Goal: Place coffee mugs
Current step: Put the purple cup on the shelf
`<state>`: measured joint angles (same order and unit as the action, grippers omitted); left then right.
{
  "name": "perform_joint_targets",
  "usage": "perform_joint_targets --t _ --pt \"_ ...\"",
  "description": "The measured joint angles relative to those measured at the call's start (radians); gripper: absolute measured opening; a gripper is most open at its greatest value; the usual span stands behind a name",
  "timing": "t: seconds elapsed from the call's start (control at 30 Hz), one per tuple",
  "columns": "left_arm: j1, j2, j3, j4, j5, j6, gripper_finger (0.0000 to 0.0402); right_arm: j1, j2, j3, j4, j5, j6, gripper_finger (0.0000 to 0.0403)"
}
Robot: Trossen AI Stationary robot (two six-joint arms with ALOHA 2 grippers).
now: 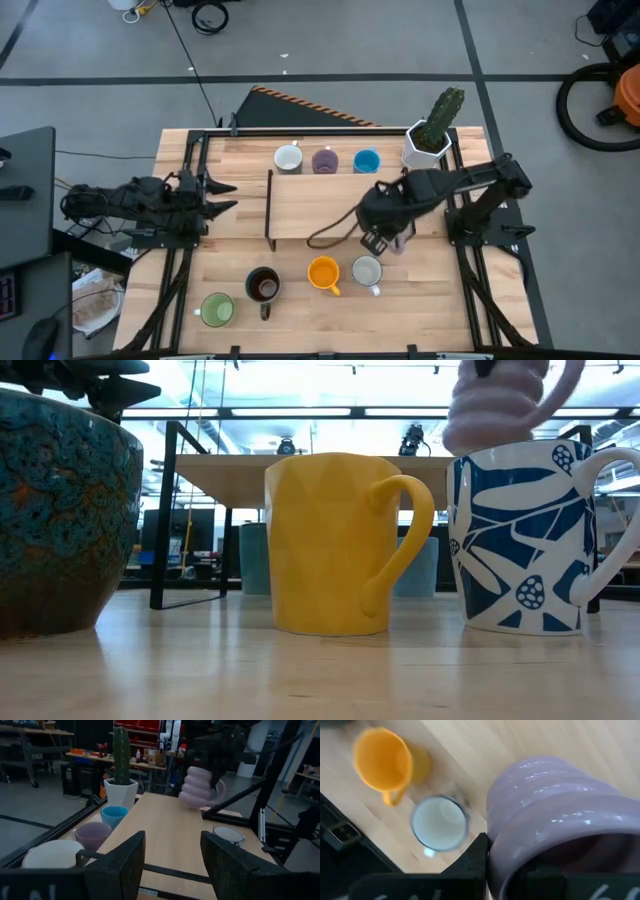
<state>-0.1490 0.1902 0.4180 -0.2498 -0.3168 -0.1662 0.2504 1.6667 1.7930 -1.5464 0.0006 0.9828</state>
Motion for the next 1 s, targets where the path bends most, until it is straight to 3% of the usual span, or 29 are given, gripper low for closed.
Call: perform_joint_targets --t 0.2,0.63,1.0 --pt "0.000 0.050 0.080 -0.095 0.000 -0.033 0.0197 -0.105 0.000 0.001 -0.011 -0.129 -0.107 0.0041" --pt "0.000 0.288 0.273 -0.280 0.034 -0.060 0.0196 -0.188 0.001 -0.007 -0.023 -0.205 -0.204 0.0041" --pt "0.000 0.348 0.345 -0.306 0.034 -0.049 0.0196 -0.201 0.001 -0.008 -0.025 -0.206 -0.228 0.0041"
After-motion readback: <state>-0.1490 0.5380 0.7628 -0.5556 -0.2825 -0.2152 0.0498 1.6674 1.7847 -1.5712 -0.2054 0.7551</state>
